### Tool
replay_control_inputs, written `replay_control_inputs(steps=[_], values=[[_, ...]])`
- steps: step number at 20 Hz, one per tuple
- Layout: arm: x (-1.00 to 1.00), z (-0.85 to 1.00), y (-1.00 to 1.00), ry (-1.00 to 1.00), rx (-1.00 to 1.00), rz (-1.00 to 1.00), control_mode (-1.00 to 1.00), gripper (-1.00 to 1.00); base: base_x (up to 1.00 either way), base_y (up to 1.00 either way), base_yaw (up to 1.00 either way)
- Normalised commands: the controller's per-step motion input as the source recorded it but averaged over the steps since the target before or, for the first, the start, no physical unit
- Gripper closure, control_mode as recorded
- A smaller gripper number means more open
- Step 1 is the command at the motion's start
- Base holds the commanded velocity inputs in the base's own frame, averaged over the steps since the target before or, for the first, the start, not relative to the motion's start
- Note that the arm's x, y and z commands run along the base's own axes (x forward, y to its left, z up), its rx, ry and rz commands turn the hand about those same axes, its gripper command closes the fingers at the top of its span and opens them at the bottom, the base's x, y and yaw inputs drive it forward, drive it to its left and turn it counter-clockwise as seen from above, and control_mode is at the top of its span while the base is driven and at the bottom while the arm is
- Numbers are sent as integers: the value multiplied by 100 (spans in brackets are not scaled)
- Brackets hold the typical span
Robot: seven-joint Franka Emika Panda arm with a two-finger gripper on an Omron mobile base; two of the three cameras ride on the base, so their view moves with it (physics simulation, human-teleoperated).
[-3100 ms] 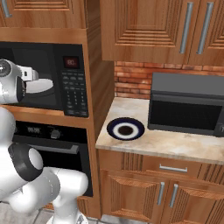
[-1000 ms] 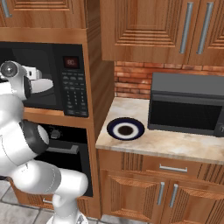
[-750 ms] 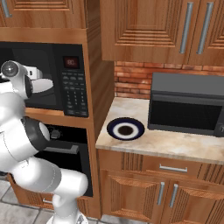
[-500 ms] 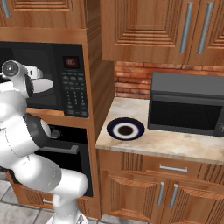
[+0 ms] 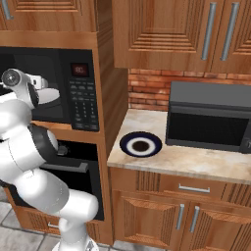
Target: Pick the sweet potato from the counter and place it in the microwave. Then turn on the microwave.
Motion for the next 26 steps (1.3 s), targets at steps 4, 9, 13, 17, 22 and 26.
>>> replay_control_inputs(steps=[4,9,13,17,22,26], values=[[6,-7,4,0,0,-2,-100,100,0,0,0],[6,-2,1,0,0,-2,-100,100,0,0,0],[9,-5,2,1,0,-2,-100,100,0,0,0],[13,-4,4,4,0,-2,-100,100,0,0,0],[16,-6,7,7,0,-1,-100,100,0,0,0],[17,-8,9,7,0,-1,-100,100,0,0,0]])
